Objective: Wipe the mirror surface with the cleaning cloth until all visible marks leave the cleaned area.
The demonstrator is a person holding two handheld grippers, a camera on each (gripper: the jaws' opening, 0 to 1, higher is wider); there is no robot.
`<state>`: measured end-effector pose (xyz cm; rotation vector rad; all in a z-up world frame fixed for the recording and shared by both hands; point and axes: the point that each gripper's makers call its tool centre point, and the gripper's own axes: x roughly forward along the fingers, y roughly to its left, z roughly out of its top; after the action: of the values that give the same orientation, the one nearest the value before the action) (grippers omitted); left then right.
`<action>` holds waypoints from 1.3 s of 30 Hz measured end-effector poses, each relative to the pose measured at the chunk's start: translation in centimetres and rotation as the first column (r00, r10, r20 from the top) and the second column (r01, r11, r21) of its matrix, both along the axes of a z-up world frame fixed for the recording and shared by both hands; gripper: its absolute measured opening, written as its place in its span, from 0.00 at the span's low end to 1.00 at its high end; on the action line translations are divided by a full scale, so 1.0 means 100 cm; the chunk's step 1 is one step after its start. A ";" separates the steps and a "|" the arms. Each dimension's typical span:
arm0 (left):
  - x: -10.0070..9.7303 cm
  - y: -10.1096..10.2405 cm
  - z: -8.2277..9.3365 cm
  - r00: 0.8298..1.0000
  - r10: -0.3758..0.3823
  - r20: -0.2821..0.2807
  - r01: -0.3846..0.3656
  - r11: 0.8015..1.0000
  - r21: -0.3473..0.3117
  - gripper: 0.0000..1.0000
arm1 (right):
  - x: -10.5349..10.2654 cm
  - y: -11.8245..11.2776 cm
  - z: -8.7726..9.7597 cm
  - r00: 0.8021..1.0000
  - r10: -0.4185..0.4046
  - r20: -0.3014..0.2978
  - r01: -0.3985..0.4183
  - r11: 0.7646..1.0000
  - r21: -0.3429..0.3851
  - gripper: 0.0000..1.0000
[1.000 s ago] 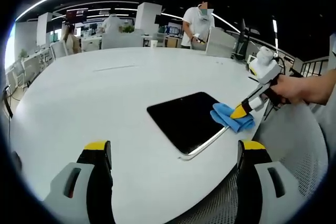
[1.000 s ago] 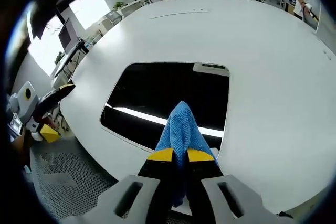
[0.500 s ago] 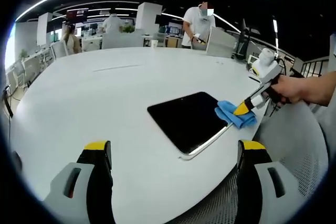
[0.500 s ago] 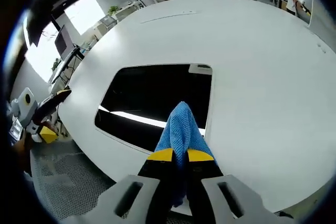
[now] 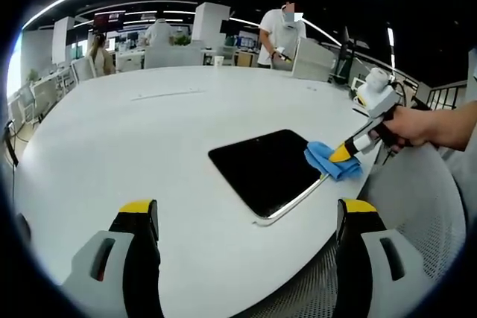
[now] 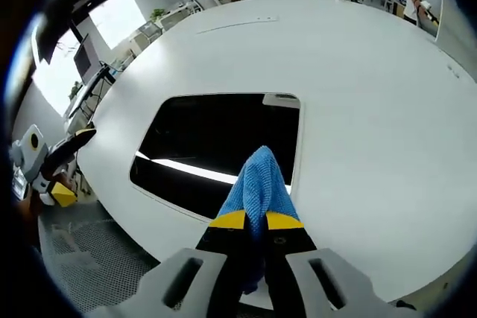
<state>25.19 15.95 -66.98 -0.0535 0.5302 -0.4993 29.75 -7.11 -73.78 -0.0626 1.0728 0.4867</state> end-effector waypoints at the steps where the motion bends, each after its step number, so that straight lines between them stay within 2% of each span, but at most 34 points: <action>1: 0.000 0.000 0.000 1.000 -0.002 -0.001 0.002 1.000 0.002 0.98 | 0.002 0.000 0.000 1.000 0.001 0.000 -0.001 1.000 -0.002 0.02; 39: 0.001 0.001 0.000 1.000 0.006 0.004 -0.006 1.000 0.000 0.98 | 0.073 0.010 0.000 0.999 0.030 0.014 -0.029 0.999 -0.039 0.02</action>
<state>25.32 16.06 -66.95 -0.0541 0.5255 -0.4937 37.03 -6.15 -73.83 -0.1157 1.0687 0.4915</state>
